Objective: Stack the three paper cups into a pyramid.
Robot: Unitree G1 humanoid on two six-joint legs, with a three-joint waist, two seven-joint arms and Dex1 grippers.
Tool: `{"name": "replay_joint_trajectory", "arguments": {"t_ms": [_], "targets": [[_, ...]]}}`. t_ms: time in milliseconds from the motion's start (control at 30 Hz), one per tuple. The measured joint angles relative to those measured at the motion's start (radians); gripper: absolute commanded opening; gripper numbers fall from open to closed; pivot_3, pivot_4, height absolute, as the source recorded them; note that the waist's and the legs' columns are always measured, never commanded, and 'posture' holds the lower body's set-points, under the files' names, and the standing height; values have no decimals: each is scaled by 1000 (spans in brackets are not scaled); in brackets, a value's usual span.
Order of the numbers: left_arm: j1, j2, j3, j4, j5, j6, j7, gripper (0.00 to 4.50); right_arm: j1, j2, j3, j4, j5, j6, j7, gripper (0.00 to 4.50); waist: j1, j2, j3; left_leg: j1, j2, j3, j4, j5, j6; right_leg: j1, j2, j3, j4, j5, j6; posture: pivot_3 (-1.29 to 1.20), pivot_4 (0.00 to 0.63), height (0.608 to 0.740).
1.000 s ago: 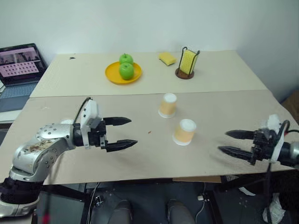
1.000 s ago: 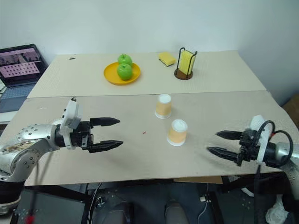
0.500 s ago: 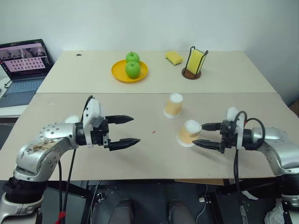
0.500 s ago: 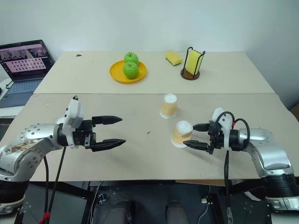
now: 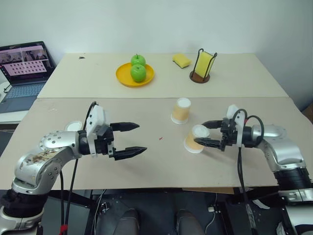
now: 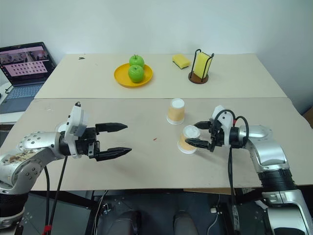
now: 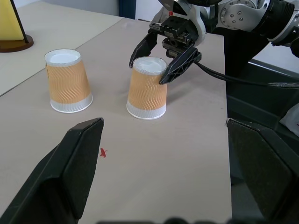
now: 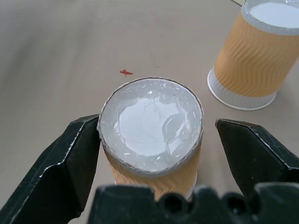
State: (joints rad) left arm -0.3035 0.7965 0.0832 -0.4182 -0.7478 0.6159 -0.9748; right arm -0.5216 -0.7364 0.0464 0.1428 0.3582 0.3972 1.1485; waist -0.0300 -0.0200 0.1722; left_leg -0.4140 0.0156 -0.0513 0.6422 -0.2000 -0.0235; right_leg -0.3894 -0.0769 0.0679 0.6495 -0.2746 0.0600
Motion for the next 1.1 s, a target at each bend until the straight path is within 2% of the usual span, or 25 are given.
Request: {"name": "replay_joint_trajectory", "arguments": {"t_ms": [100, 167, 200, 267, 300, 533, 733, 867, 933, 1100], "targets": [[3, 0, 1, -2, 0, 1, 4, 4483, 0, 0, 2, 3, -4, 0, 4, 4500, 0, 0, 0, 0, 0, 0, 0, 0, 0, 0, 0, 0, 0, 0, 0, 0, 150, 732], [4, 0, 1, -4, 0, 1, 5, 4500, 0, 0, 2, 4, -4, 0, 5, 3982, -1, 0, 0, 0, 0, 0, 0, 0, 0, 0, 0, 0, 0, 0, 0, 0, 150, 732], [6, 0, 1, -6, 0, 2, 5, 4500, -1, 1, 2, 4, -6, 0, 5, 3898, -1, 0, 0, 0, 0, 0, 0, 0, 0, 0, 0, 0, 0, 0, 0, 0, 150, 732], [11, 0, 1, -7, 0, 3, 5, 4500, -3, 3, 2, 5, -15, -1, 5, 3093, -1, 0, 0, 0, 0, 0, 0, 0, 0, 0, 0, 0, 0, 0, 0, 0, 150, 732], [12, 0, 1, -7, 0, 4, 5, 4500, -4, 5, 2, 5, -21, -2, 5, 2904, -1, 0, 0, 0, 0, 0, 0, 0, 0, 0, 0, 0, 0, 0, 0, 0, 150, 732], [55, 3, 7, -29, -1, 24, 11, 4500, -44, 20, 23, 7, -37, -4, 8, 2904, -11, 0, 0, 0, 0, 0, 0, 0, 0, 0, 0, 0, 1, 0, 0, 0, 150, 732], [103, 4, 28, -80, -3, 41, 34, 4500, -222, 85, 84, -10, -41, -4, 58, 2904, -17, 0, 0, 1, 1, 0, 0, 0, 0, -1, 1, 0, 2, 0, 0, 0, 150, 732], [126, 3, 42, -95, -3, 44, 55, 4500, -387, 234, 173, 12, -34, 3, 122, 2904, -26, 0, 1, 2, 1, 0, 0, 0, 0, -2, 1, 1, 5, 0, 0, 0, 150, 732], [135, 1, 49, -119, -8, 45, 67, 4500, -497, 347, 238, 110, -66, -12, 125, 2904, -30, 0, 1, 3, 1, -1, 0, 0, 0, -2, 1, 0, 6, 0, 0, 0, 150, 732], [175, 2, 71, -157, -25, 61, 106, 4500, -623, 506, 306, 483, -182, -134, 105, 2904, -13, -1, 1, 2, -1, -1, 0, 0, -1, -2, -1, 0, 6, 0, -1, 0, 150, 732]]}}
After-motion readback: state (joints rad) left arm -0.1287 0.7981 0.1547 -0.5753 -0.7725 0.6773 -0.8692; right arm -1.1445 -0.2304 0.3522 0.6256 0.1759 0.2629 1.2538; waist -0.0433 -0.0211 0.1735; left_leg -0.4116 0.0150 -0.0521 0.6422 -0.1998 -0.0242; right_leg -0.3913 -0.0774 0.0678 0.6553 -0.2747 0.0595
